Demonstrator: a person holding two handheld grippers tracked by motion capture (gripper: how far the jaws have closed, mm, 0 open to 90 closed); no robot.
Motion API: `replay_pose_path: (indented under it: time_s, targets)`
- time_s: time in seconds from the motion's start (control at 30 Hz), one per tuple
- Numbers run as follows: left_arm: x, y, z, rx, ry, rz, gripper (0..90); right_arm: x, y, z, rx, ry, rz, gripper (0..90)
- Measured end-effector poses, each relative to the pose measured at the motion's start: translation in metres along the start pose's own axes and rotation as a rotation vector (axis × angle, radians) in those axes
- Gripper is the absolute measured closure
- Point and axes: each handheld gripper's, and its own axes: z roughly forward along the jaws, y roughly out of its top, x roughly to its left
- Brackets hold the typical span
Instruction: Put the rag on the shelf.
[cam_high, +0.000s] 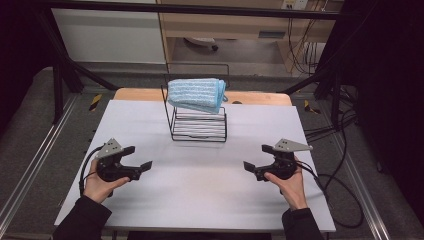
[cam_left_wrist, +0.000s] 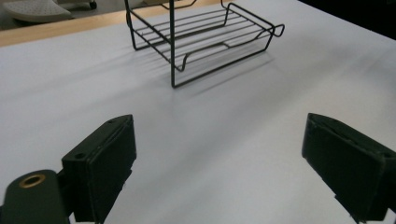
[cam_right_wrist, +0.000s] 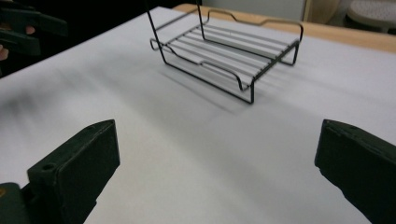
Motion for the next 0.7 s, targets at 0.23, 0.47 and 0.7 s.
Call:
replay_pose_path:
  time_s: [0.23,0.47,0.7]
  targets:
    - [0.002,-0.025,0.003,0.050,0.001,0.002,10.2,-0.011,-0.033,-0.003,0.054,-0.007,0.030,0.7]
    - [0.003,-0.039,0.005,0.077,0.005,0.014,10.1,-0.022,-0.054,-0.012,0.069,-0.014,0.063,0.8]
    - [0.004,-0.046,0.007,0.098,-0.002,0.012,10.1,-0.027,-0.067,-0.019,0.098,-0.037,0.066,0.8]
